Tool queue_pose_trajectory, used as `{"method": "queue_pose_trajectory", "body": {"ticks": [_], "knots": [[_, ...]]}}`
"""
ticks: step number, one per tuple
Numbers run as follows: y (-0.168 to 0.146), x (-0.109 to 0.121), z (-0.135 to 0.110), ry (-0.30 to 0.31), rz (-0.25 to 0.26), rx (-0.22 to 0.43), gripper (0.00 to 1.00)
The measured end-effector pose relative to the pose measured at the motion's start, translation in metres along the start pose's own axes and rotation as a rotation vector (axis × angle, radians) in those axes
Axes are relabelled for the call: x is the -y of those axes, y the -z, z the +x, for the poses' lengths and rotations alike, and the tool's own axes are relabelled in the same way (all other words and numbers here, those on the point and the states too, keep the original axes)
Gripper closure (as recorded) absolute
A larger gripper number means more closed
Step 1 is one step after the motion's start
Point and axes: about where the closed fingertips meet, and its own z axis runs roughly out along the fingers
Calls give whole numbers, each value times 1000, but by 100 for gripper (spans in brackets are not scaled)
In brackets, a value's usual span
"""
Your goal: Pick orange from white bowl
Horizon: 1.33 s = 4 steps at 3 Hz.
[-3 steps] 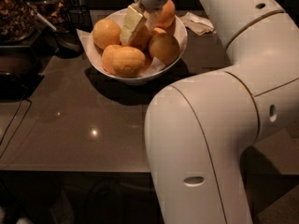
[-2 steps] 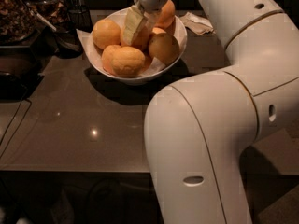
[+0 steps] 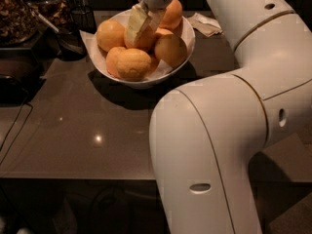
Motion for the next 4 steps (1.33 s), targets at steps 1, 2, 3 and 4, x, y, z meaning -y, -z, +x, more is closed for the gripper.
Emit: {"method": "queue_pose_trajectory", "body": {"ticks": [1,2,3,4], "knots": [[23,1,-2,39,27,72,100],[57,-7,-3,92,43,172,100],[75,-13,1,123,47,222,100],[76,-14,1,125,48,225,82]]}}
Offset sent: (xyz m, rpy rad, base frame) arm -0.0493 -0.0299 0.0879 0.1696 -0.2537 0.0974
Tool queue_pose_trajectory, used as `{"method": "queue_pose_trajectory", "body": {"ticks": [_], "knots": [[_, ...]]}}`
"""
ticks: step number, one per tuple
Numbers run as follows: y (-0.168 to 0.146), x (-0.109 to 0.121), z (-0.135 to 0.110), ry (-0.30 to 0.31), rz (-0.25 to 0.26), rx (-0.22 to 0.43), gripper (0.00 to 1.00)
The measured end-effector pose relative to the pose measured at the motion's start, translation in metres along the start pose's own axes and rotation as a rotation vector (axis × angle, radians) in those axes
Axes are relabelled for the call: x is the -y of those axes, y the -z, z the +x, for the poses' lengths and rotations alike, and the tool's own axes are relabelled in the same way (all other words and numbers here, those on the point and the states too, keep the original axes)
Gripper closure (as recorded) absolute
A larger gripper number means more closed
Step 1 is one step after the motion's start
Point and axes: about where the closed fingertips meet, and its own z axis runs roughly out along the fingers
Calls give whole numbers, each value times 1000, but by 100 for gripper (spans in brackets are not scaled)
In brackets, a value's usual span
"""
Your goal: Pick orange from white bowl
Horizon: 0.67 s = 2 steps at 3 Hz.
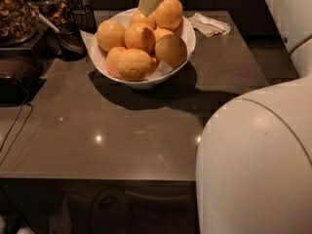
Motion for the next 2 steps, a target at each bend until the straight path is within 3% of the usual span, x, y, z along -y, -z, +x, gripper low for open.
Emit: {"method": "queue_pose_trajectory", "body": {"ticks": [2], "knots": [[0,0,0,0,0,0,36]]}}
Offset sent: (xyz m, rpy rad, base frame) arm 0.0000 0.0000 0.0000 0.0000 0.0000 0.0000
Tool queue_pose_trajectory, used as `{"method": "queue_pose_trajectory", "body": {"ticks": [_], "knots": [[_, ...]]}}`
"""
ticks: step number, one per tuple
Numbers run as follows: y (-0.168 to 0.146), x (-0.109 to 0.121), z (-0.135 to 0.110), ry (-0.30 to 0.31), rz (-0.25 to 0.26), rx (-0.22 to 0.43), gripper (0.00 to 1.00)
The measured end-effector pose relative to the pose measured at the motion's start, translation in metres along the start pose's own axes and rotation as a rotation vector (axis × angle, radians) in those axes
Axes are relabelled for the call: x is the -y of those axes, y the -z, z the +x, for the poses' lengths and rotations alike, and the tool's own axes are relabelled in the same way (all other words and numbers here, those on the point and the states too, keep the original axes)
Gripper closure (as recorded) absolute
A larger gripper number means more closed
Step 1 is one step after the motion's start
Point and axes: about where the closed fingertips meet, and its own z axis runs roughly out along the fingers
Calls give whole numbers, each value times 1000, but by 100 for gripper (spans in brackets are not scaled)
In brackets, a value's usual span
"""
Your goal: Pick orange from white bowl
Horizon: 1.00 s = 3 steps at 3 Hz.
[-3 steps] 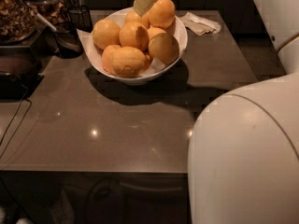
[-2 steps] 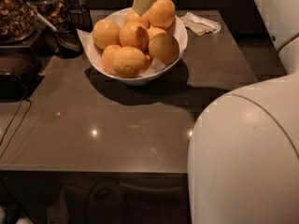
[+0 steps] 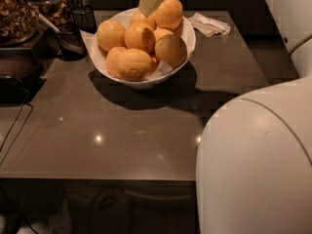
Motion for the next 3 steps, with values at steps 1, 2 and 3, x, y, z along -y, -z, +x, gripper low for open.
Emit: {"method": "queue_pose_trajectory", "body": {"ticks": [1,2,3], "knots": [[0,0,0,0,0,0,12],[0,0,0,0,0,0,0],[-1,0,-1,1,1,0,0]]}}
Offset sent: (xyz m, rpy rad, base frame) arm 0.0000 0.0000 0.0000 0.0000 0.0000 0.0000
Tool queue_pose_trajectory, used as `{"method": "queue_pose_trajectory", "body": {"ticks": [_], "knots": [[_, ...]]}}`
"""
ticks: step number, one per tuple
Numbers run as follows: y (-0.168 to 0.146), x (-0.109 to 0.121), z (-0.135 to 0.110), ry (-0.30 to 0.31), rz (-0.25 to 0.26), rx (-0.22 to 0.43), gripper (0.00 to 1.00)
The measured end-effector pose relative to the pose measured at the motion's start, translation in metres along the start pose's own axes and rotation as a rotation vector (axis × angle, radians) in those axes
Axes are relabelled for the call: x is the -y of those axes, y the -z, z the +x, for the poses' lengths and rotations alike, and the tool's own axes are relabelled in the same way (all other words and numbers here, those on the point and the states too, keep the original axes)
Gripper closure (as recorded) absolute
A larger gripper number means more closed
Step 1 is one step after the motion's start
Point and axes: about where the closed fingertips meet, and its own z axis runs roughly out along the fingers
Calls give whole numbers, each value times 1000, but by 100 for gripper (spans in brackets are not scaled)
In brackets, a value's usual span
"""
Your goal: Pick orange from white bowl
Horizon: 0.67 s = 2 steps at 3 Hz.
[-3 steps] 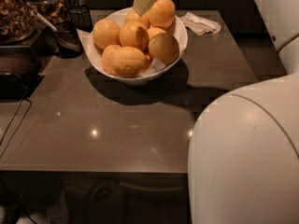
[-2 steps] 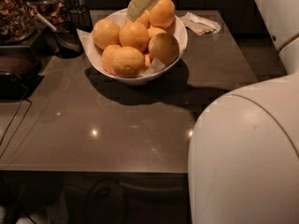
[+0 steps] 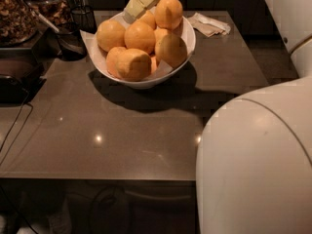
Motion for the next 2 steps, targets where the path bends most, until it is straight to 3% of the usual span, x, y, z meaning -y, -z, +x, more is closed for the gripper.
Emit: {"method": "queue_pose_trajectory", "body": {"ticks": [2], "knots": [[-4,-13,-4,35,52,-48,0]]}}
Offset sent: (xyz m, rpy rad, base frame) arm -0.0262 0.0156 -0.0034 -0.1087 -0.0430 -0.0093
